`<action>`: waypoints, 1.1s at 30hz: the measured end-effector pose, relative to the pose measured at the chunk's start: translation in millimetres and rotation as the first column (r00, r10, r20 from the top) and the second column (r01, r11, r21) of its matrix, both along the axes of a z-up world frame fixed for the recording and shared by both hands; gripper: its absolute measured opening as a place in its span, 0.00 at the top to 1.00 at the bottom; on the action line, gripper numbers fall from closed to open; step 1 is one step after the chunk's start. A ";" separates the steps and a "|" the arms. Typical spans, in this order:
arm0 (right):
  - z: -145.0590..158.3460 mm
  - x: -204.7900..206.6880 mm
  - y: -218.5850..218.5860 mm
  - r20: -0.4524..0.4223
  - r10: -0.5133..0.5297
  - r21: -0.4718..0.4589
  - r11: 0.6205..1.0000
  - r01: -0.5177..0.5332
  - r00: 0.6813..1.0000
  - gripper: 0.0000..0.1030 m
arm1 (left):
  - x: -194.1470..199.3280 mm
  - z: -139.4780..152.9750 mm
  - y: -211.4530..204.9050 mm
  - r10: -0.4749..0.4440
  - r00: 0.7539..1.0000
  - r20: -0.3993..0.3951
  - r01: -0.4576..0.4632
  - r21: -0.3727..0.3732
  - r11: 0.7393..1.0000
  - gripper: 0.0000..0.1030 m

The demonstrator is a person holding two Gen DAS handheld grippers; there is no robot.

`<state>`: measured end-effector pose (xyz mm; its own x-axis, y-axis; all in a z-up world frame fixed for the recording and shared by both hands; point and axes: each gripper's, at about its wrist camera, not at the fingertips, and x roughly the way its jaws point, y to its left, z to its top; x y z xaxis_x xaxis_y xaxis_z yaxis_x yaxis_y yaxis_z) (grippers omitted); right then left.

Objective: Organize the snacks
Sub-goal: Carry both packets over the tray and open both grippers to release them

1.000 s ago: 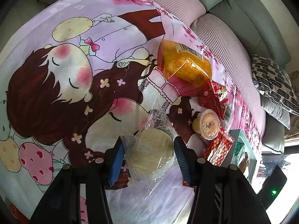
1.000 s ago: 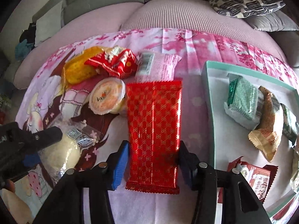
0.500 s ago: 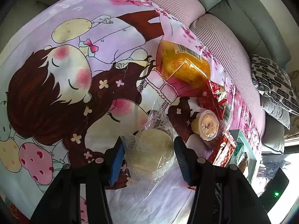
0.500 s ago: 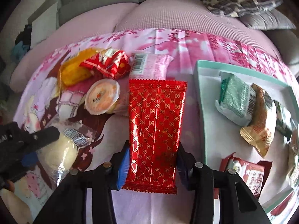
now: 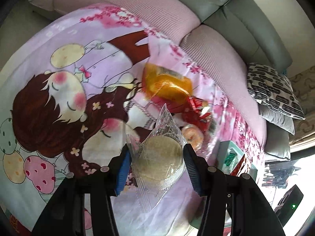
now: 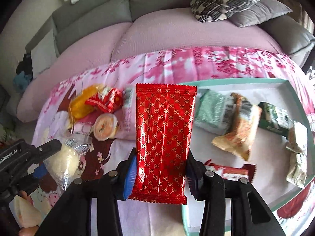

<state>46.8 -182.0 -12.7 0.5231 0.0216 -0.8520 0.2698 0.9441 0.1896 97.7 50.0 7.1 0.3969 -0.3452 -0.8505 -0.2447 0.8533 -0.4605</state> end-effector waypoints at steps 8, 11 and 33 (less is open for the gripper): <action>12.5 -15.9 -67.1 0.006 -0.166 -0.020 0.986 0.166 0.986 0.54 | 2.1 13.2 -33.8 -0.083 0.995 0.048 0.082 0.021 0.996 0.47; 12.8 -21.2 -93.4 -0.003 -0.224 -0.011 0.974 0.224 0.974 0.54 | 0.7 18.0 -55.6 -0.140 0.988 0.073 0.137 0.048 0.989 0.47; -19.4 -27.8 -166.4 -0.102 -0.347 0.056 0.934 0.353 0.932 0.54 | 14.9 -4.1 -226.5 -0.489 0.870 0.063 0.472 0.181 0.863 0.47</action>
